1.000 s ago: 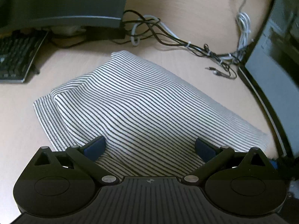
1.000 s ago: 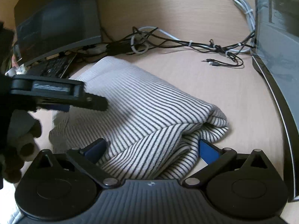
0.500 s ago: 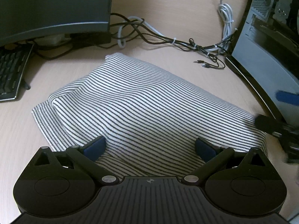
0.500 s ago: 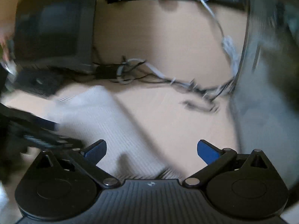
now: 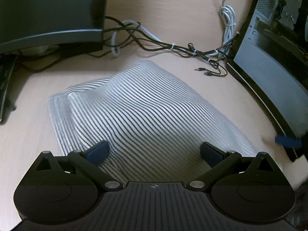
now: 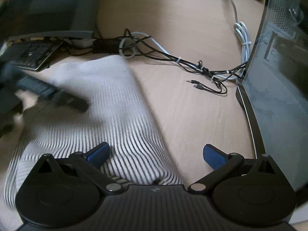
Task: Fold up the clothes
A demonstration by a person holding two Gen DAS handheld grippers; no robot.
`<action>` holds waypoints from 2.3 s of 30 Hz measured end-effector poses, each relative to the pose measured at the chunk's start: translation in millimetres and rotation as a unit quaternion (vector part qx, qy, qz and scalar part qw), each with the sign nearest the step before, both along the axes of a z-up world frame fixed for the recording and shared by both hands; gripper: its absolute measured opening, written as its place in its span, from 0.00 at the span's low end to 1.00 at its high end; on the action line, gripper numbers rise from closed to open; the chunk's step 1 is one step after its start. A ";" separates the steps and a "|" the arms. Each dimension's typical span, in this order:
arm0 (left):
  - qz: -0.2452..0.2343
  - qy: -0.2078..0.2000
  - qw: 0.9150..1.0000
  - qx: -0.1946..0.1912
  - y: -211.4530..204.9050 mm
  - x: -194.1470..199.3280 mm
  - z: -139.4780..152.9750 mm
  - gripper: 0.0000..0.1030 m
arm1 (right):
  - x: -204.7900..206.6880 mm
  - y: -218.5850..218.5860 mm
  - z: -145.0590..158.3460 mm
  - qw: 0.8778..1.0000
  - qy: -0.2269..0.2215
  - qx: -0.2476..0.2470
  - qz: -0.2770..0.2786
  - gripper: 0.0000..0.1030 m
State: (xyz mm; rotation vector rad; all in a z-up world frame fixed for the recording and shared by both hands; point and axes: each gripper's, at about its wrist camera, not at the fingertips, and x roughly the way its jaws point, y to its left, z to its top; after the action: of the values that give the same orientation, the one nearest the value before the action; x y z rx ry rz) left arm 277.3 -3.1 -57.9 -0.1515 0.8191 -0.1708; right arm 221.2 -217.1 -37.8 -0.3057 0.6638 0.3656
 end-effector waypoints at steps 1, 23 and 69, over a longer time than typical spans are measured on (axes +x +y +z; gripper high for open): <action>-0.003 0.001 1.000 -0.002 0.2 4.9 0.1 1.00 | -4.9 2.7 -0.2 1.000 0.000 0.000 0.004 1.00; 0.061 0.024 0.996 0.054 -7.7 -113.4 14.3 1.00 | 2.0 -12.8 19.1 0.994 0.018 0.055 0.087 1.00; 0.053 0.012 0.998 0.030 15.9 -157.7 39.4 1.00 | -43.4 26.6 -1.9 0.946 0.028 -0.015 0.323 0.69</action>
State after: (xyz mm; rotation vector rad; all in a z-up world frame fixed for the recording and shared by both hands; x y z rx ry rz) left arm 119.5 12.8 -18.5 -0.1392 0.8370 -0.0447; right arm 177.8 -190.6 -39.7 -0.5448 0.6136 0.9950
